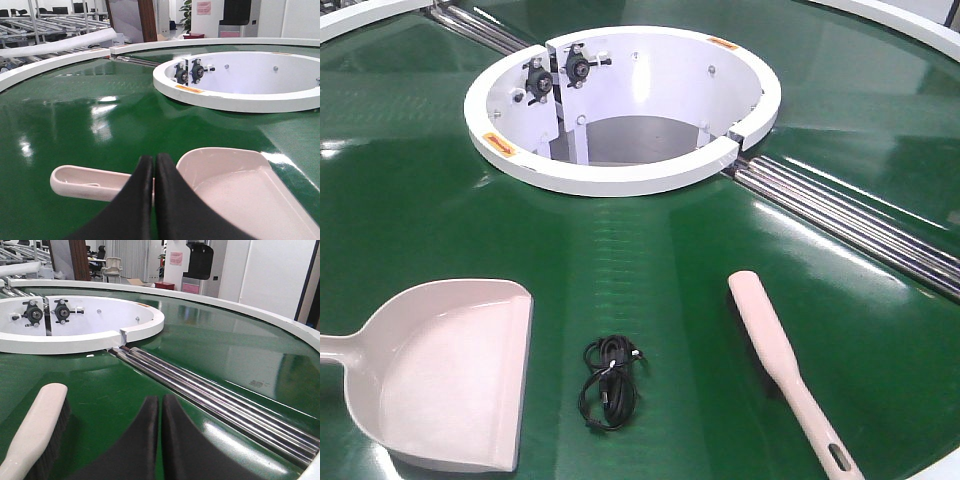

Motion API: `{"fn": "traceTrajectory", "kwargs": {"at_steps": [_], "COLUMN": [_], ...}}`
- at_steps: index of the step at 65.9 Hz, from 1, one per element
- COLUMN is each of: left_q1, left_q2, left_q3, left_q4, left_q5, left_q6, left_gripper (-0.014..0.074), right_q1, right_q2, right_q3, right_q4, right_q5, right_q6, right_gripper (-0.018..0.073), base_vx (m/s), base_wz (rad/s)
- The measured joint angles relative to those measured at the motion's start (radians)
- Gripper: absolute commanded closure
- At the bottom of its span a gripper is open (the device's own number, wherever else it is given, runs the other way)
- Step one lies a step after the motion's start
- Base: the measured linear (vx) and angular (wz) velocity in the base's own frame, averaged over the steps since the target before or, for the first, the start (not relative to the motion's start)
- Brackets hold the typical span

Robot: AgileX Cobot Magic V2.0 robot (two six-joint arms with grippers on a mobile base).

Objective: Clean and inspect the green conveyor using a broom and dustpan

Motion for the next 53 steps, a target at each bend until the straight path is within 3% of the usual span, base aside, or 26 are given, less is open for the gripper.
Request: {"fn": "traceTrajectory", "kwargs": {"at_steps": [53], "left_q1": [0.0], "left_q2": [0.0], "left_q3": [0.0], "left_q4": [0.0], "left_q5": [0.0], "left_q6": [0.0], "left_gripper": [0.0619], "right_q1": [0.0], "right_q2": [0.0], "right_q3": [0.0], "right_q4": [0.0], "right_q5": [0.0], "right_q6": [0.0], "right_gripper": [0.0565], "base_vx": [0.0], "base_wz": [0.0]}}
